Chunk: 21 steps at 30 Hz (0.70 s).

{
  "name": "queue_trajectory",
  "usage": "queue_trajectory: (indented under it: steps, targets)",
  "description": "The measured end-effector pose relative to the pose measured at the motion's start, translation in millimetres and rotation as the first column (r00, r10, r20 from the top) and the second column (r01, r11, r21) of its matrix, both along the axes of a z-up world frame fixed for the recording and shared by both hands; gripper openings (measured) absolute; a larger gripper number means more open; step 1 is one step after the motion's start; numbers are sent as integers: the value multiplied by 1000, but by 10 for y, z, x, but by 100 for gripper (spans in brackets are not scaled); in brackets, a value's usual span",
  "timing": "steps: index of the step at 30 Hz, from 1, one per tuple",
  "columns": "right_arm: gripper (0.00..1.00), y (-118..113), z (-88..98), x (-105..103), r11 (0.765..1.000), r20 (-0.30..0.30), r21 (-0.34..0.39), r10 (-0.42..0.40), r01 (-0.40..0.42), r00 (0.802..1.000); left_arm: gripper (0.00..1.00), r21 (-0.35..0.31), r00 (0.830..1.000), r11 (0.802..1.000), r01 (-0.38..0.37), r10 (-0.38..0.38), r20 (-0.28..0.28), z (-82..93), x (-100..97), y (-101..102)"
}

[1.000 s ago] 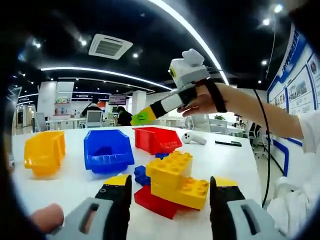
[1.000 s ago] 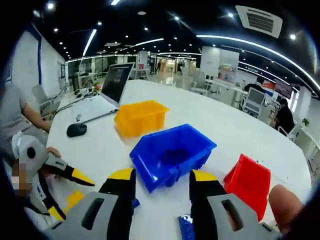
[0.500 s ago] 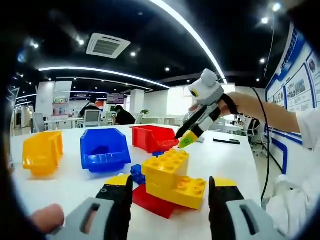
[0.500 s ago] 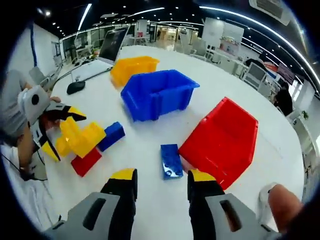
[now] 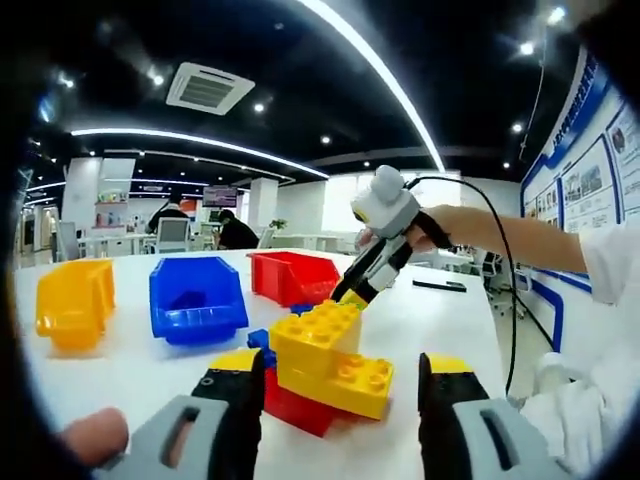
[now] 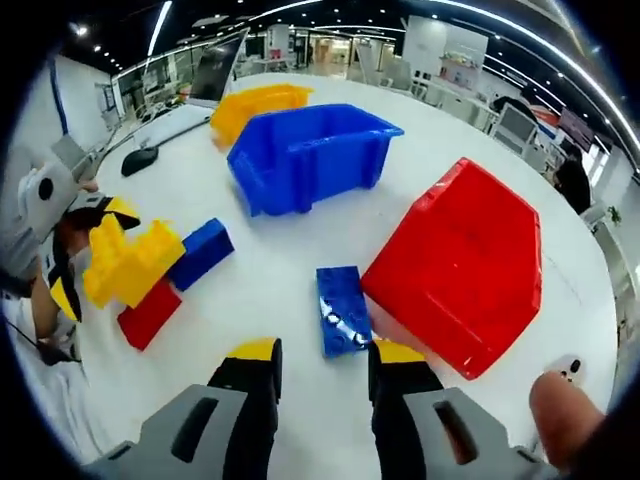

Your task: Take apart the toy blocks one by one and place each separated block into its matching bin, sorting the blocks by their type until all the connected pieces are disassembled and separated into the correct bins

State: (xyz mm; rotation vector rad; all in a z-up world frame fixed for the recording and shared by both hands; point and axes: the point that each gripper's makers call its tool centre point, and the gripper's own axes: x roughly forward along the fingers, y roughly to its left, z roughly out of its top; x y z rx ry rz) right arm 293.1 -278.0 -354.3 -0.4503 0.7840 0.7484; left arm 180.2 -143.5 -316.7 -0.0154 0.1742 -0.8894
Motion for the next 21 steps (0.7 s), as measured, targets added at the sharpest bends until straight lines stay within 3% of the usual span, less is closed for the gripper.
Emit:
queue_trajectory:
  steps: [6,10,11,19,21]
  targets:
    - [35,-7,-3,118,1000,-4,5,-21,21,1000,62,-5,1000,1000,3,-3,5,22,-22,-1]
    - [38,1,-45,35,995,53,-65,72,-69,996,61,-11,1000,1000,1,-1,8,41,-35,8]
    - [39,29,-28,57,992,90,-76,111,-104,990,61,-12,1000,1000,1,-1,7,42,-36,7]
    - [33,217,-38,-83,986,53,-44,165,-162,985,61,-12,1000,1000,13,-13,1,29,-62,-29]
    - [33,213,-67,-95,985,57,-68,160,-157,985,61,-18,1000,1000,9,-9,4,43,-54,-15]
